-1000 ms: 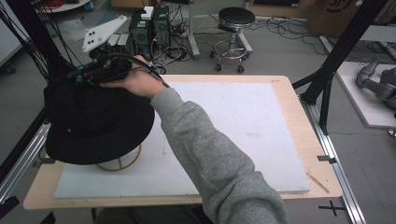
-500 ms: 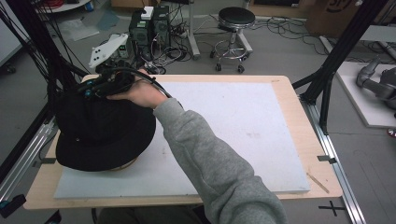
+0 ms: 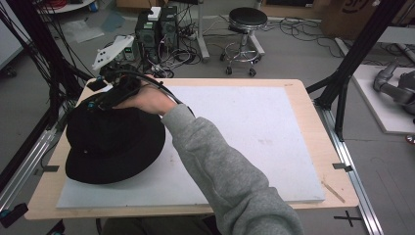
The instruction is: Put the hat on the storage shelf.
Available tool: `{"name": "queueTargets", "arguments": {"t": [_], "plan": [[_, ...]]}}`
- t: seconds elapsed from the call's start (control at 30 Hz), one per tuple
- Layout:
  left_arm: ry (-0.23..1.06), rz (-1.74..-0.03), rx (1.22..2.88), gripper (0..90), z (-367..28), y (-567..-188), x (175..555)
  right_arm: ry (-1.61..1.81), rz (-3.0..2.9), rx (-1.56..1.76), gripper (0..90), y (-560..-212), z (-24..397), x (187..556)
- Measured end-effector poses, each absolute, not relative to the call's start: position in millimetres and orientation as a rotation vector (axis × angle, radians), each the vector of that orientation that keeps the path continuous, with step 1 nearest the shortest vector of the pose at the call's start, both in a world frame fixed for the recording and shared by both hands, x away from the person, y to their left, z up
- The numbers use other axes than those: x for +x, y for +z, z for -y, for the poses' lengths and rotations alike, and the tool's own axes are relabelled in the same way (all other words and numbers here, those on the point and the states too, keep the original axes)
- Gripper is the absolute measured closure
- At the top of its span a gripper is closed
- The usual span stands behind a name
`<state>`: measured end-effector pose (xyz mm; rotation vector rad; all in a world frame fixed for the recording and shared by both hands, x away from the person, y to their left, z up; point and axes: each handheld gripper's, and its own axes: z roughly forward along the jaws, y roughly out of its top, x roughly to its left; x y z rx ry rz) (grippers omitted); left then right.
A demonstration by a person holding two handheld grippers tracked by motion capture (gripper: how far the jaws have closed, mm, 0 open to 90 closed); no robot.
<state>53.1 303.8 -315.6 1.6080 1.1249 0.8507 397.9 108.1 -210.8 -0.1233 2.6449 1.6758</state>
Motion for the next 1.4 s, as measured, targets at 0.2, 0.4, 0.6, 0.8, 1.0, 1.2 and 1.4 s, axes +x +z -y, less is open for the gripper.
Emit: {"name": "queueTargets", "arguments": {"t": [0.2,0.4,0.6,0.8,1.0,1.2,1.4], "plan": [[0.848,-1.105,1.606,7.2,-303.0,-313.0,61.4,1.603,-2.619,0.116,10.2,-210.6,-93.3,403.7],[0.837,-1.070,1.616,7.2,-299.6,-309.7,73.8,1.580,-2.552,0.212,10.2,-207.0,-63.2,405.1],[0.814,-1.036,1.626,7.2,-294.5,-306.7,91.6,1.592,-2.496,0.278,10.2,-207.7,-28.3,408.1],[0.786,-0.996,1.637,7.2,-286.2,-305.3,110.0,1.588,-2.426,0.397,10.2,-211.5,21.9,409.5],[0.769,-0.967,1.641,7.2,-278.9,-303.9,128.3,1.498,-2.379,0.553,10.2,-212.9,71.1,407.7],[0.756,-0.939,1.628,7.2,-275.0,-298.9,143.3,1.558,-2.289,0.588,10.2,-213.8,121.8,397.6],[0.742,-0.914,1.631,7.2,-270.8,-296.3,156.2,1.570,-2.207,0.713,10.2,-231.5,171.6,390.3]]}}
